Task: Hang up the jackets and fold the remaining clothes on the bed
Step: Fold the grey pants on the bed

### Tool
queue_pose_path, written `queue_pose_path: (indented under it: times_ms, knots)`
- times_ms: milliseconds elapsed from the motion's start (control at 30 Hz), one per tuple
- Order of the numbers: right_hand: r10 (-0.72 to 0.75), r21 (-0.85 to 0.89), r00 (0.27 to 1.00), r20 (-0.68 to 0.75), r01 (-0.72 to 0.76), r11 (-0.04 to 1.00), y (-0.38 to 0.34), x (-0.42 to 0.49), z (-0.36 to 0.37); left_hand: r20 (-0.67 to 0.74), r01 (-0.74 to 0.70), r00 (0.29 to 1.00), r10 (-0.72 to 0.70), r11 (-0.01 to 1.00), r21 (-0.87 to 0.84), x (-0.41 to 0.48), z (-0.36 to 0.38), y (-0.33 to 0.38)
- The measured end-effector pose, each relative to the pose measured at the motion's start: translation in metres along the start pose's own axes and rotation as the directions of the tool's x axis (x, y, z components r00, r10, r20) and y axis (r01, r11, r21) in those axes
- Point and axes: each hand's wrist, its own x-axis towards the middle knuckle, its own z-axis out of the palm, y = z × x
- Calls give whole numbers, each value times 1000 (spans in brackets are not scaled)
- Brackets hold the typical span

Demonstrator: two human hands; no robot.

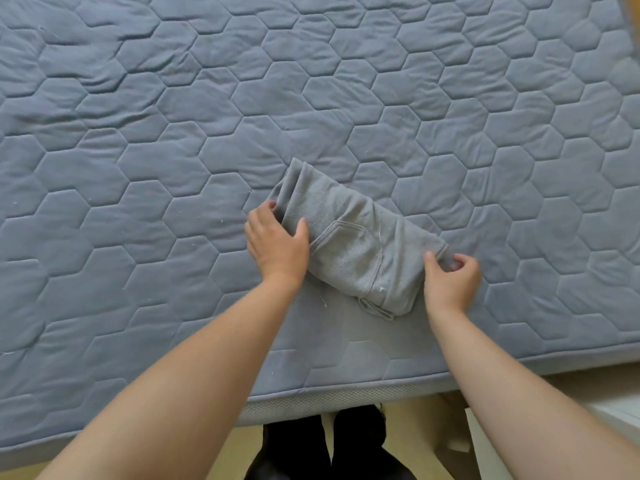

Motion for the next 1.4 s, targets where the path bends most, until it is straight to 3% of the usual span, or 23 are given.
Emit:
queue_pose_path:
  times_ms: [67, 133, 300, 400, 500, 567, 600, 667, 767, 867, 1067, 1167, 1267, 1333, 1400]
  knots:
    - [-338, -53, 941, -29, 336, 940, -4, -13, 1, 129, 22, 991, -31, 997, 77, 17, 2, 0]
    - [-509, -93, 855, 96, 517, 851, -12, -20, 8, 240, 27, 969, -60, 990, 138, 29, 1, 1]
    - [-395, -431, 831, 393, 545, 719, -32, -22, 32, 366, -170, 930, 41, 930, 327, 43, -5, 2]
    - [-345, -488, 821, 454, 553, 675, -37, -21, 40, 271, -73, 963, -10, 953, 295, 59, -10, -2]
    - [-331, -369, 849, 411, 488, 791, -31, -9, 39, 269, 27, 955, -122, 943, 331, 72, -6, -11]
    - [-261, -217, 936, 234, 312, 925, -23, 3, 29, 306, 74, 933, -187, 935, 348, 75, 1, -12]
    - [-158, -156, 977, 145, 180, 971, -20, 8, 21, 317, 95, 926, -206, 938, 332, 75, 4, -11]
    - [65, -103, 997, 30, -62, 993, -9, 20, 4, 345, 127, 914, -212, 959, 253, 71, 7, -6]
    - [225, -184, 974, 6, -220, 958, 14, 33, -13, 467, 150, 866, -179, 984, 99, 66, 7, -4]
    - [259, -192, 964, 60, -243, 951, 28, 36, -14, 611, 134, 778, -144, 989, 63, 63, 5, -4]
    - [79, -66, 992, -94, -85, 994, -25, 52, -12, 747, 89, 627, -223, 972, 216, 57, -6, 3]
    - [19, 60, 991, -131, -11, 998, -74, 77, -1, 789, 229, 551, -272, 959, 170, 55, -12, -2]
    - [92, 232, 995, 46, -100, 968, -89, 95, 24, 828, 407, 487, -278, 911, 66, 47, -17, -9]
    - [119, 128, 981, 155, -139, 982, -82, 94, 34, 855, 489, 454, -253, 872, -2, 38, -18, -11]
    - [203, -82, 962, 181, -191, 978, -64, 81, 29, 879, 550, 410, -242, 835, -26, 32, -20, -9]
